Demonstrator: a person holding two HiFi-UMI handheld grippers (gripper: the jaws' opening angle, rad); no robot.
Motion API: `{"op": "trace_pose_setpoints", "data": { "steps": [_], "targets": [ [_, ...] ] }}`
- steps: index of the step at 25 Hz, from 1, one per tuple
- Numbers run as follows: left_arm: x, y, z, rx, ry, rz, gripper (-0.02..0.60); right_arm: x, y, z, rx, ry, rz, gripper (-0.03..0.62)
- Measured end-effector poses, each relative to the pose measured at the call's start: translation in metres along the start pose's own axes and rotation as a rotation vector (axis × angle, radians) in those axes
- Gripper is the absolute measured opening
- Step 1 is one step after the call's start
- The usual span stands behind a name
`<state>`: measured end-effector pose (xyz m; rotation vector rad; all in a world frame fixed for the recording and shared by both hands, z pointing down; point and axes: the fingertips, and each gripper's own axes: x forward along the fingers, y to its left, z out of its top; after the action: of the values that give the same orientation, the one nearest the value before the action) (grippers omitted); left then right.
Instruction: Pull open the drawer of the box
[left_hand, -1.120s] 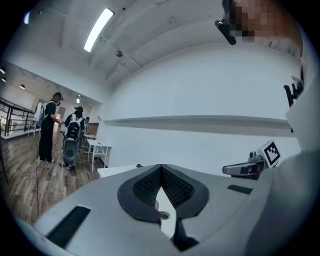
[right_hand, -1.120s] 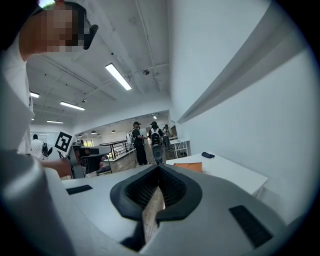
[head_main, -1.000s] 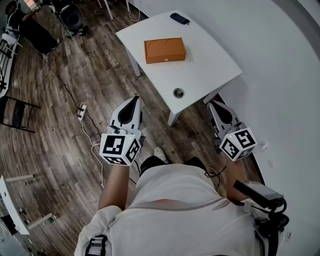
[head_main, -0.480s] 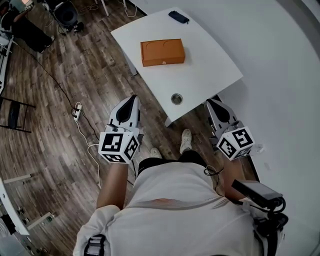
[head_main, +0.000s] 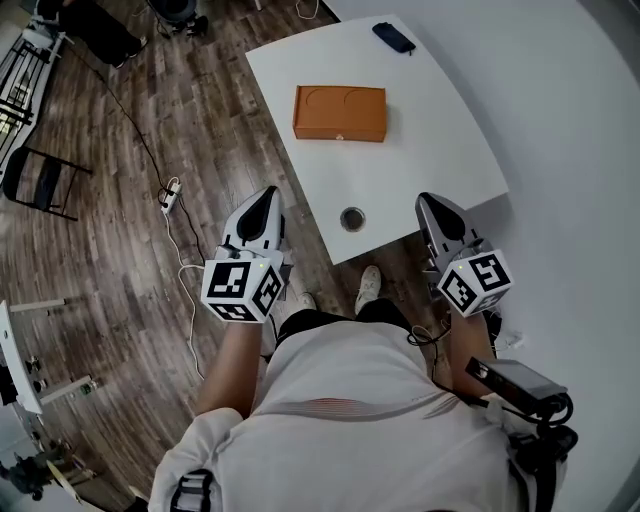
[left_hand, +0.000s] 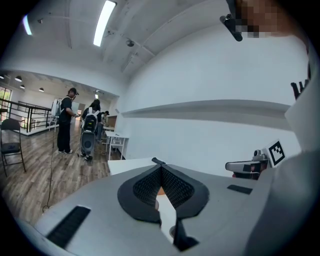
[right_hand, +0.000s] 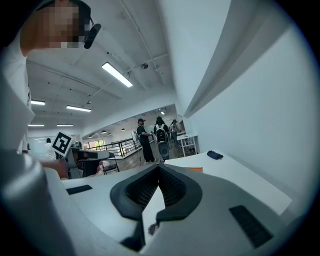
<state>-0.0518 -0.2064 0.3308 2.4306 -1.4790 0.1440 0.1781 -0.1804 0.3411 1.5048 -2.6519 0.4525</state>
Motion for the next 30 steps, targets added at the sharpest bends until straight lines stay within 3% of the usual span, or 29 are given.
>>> {"op": "trace_pose_setpoints", "data": {
  "steps": [9,17,22,30],
  "targets": [
    [0.039,-0.025,-0.01,-0.008,0.012,0.078,0.011,0.016,-0.06,-0.005,0.016,0.035,0.087,0.003],
    [0.077,-0.017,-0.038,0.001,0.025,0.055,0.011,0.038,-0.067,-0.048,0.064,0.113,0.087,0.003],
    [0.142,-0.007,-0.08,0.015,0.084,0.051,0.011,0.052,-0.102,-0.093,0.091,0.162,0.065,0.003],
    [0.174,0.007,-0.102,0.019,0.165,0.021,0.012,0.038,-0.083,-0.101,0.148,0.224,0.031,0.003]
  ]
}}
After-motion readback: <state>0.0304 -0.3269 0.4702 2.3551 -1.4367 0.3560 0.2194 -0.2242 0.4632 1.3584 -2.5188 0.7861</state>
